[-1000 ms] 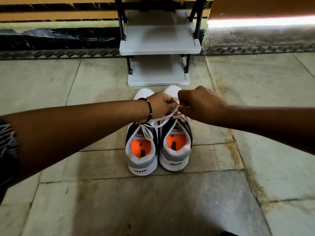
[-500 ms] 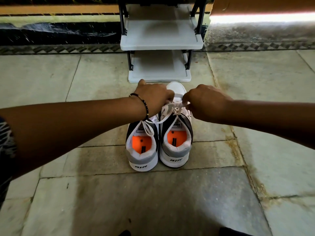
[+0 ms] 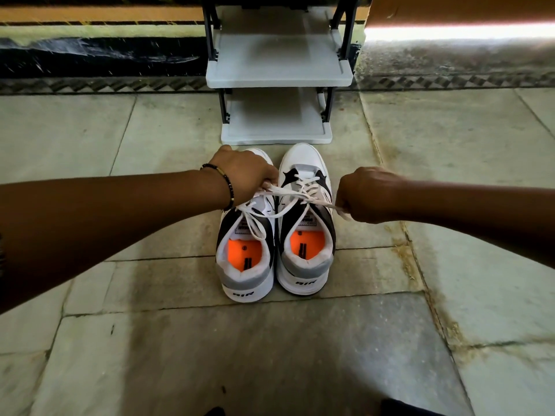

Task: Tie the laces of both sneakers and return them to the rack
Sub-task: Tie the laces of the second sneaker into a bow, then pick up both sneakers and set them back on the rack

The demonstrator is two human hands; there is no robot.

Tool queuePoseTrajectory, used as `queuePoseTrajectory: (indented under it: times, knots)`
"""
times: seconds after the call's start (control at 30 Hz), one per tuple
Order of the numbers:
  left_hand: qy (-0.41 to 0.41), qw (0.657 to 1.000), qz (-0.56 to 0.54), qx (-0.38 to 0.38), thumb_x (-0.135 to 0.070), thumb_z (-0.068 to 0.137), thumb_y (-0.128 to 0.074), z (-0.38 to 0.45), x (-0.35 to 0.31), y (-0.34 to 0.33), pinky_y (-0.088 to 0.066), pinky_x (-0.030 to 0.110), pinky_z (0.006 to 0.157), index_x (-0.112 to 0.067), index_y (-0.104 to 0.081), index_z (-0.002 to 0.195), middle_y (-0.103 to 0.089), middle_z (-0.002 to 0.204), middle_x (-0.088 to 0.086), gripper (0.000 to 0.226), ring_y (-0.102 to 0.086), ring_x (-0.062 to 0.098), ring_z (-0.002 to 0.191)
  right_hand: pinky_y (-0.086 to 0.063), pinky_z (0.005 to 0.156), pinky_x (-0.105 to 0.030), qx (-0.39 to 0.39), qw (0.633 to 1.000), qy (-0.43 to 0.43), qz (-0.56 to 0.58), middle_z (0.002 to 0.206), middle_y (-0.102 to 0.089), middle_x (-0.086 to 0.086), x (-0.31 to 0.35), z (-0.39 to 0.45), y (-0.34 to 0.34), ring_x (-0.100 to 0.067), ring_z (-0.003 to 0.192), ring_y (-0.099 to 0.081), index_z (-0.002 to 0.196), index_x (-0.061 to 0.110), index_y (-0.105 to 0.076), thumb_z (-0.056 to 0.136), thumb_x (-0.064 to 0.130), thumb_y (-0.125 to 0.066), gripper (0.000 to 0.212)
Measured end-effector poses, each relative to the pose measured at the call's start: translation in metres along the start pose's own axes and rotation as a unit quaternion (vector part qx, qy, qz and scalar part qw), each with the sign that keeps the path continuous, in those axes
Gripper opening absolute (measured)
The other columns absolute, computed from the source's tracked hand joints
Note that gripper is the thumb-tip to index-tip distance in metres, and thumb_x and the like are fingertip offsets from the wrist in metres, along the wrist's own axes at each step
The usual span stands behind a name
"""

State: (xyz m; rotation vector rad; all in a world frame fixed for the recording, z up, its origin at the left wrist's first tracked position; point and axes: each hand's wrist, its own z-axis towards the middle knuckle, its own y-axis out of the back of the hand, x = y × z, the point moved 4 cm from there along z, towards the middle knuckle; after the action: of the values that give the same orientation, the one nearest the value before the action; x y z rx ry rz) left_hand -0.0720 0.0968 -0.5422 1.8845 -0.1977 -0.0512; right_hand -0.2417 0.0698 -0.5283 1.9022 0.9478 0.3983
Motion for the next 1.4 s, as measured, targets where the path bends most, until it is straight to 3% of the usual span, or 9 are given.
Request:
queuePoseTrajectory:
  times: [0.2,0.33,0.5,0.7,0.9,1.0,1.17,1.27,1.4]
  knots:
    - [0.003,1.000,0.000,-0.002,-0.010,0.090,-0.037,0.000,0.000,0.010,-0.028,0.040,0.096,-0.028,-0.059,0.106,-0.048,0.075,-0.012,0.033,-0.045,0.016,0.083,-0.045,0.070,-0.028,0.013,1.000,-0.003,-0.014,0.114,-0.064,-0.005,0.000,-0.003,0.005,-0.023,0.100,-0.062,0.116,0.013,-0.062,0.094,0.019,-0.042,0.031]
    - [0.001,1.000,-0.007,0.005,-0.011,0.089,-0.038,-0.005,0.002,0.002,-0.026,0.040,0.100,-0.028,-0.059,0.107,-0.054,0.088,-0.009,0.032,-0.052,0.019,0.092,-0.048,0.078,-0.029,0.034,0.999,0.005,-0.021,0.118,-0.062,-0.004,0.002,-0.004,0.002,-0.022,0.105,-0.061,0.117,0.013,-0.062,0.095,0.023,-0.043,0.031]
    - [0.002,1.000,-0.002,-0.016,-0.010,0.087,-0.043,-0.004,0.001,0.004,-0.029,0.039,0.098,-0.026,-0.061,0.099,-0.034,0.063,-0.012,0.027,-0.044,0.015,0.082,-0.046,0.076,-0.028,0.030,0.999,-0.015,0.025,0.117,-0.063,-0.003,0.000,-0.003,0.007,-0.021,0.104,-0.061,0.116,0.014,-0.064,0.094,0.022,-0.046,0.030]
    - [0.002,0.992,-0.078,-0.097,-0.021,0.089,-0.047,-0.025,0.008,-0.006,-0.037,0.039,0.095,-0.023,-0.058,0.109,-0.065,0.112,0.001,0.024,-0.055,0.027,0.106,-0.045,0.045,-0.021,0.067,0.964,-0.067,0.250,0.061,-0.064,-0.002,-0.027,0.005,-0.012,-0.012,0.044,-0.052,0.089,0.007,-0.071,0.091,0.016,-0.054,0.020]
    - [0.156,0.930,-0.316,-0.103,-0.068,0.077,-0.043,-0.076,0.034,-0.052,-0.030,0.035,0.108,-0.004,-0.026,0.139,-0.033,0.146,0.016,0.090,-0.034,0.032,0.134,-0.056,0.079,-0.033,0.107,0.869,-0.094,0.474,0.120,-0.060,-0.019,-0.020,-0.003,-0.045,-0.027,0.100,-0.063,0.137,0.001,-0.039,0.081,0.034,-0.066,0.070]
    - [0.199,0.828,-0.524,0.004,-0.040,0.084,-0.057,-0.083,0.020,-0.082,-0.029,0.015,0.093,-0.002,-0.016,0.142,-0.032,0.144,0.001,0.080,-0.036,0.019,0.130,-0.049,0.097,-0.040,0.106,0.824,-0.120,0.544,0.121,-0.058,-0.014,-0.004,0.002,-0.052,-0.031,0.113,-0.056,0.124,0.008,-0.049,0.079,0.032,-0.069,0.055]
    - [0.173,0.786,-0.593,0.016,-0.050,0.067,-0.062,-0.065,0.008,-0.114,-0.036,0.038,0.108,-0.022,-0.032,0.138,-0.043,0.138,0.005,0.082,-0.043,0.022,0.129,-0.046,0.080,-0.027,0.076,0.773,-0.137,0.615,0.089,-0.060,0.001,0.012,0.014,-0.053,-0.017,0.091,-0.055,0.089,0.020,-0.059,0.082,0.014,-0.066,0.012]
    - [0.210,0.742,-0.637,0.005,-0.056,0.061,-0.060,-0.053,0.013,-0.127,-0.043,0.051,0.102,-0.018,-0.044,0.130,-0.060,0.125,0.007,0.080,-0.057,0.026,0.114,-0.046,0.056,-0.019,0.018,0.728,-0.152,0.668,0.079,-0.060,0.001,0.010,0.021,-0.055,-0.014,0.076,-0.055,0.074,0.018,-0.056,0.079,-0.005,-0.057,0.024]
    - [0.213,0.740,-0.638,-0.028,-0.060,0.065,-0.053,-0.057,0.000,-0.120,-0.043,0.044,0.103,-0.020,-0.038,0.135,-0.055,0.133,0.001,0.082,-0.053,0.019,0.120,-0.055,0.078,-0.036,-0.064,0.696,-0.159,0.697,0.089,-0.069,-0.001,0.013,0.030,-0.066,-0.020,0.086,-0.065,0.086,0.024,-0.059,0.074,0.003,-0.062,0.024]
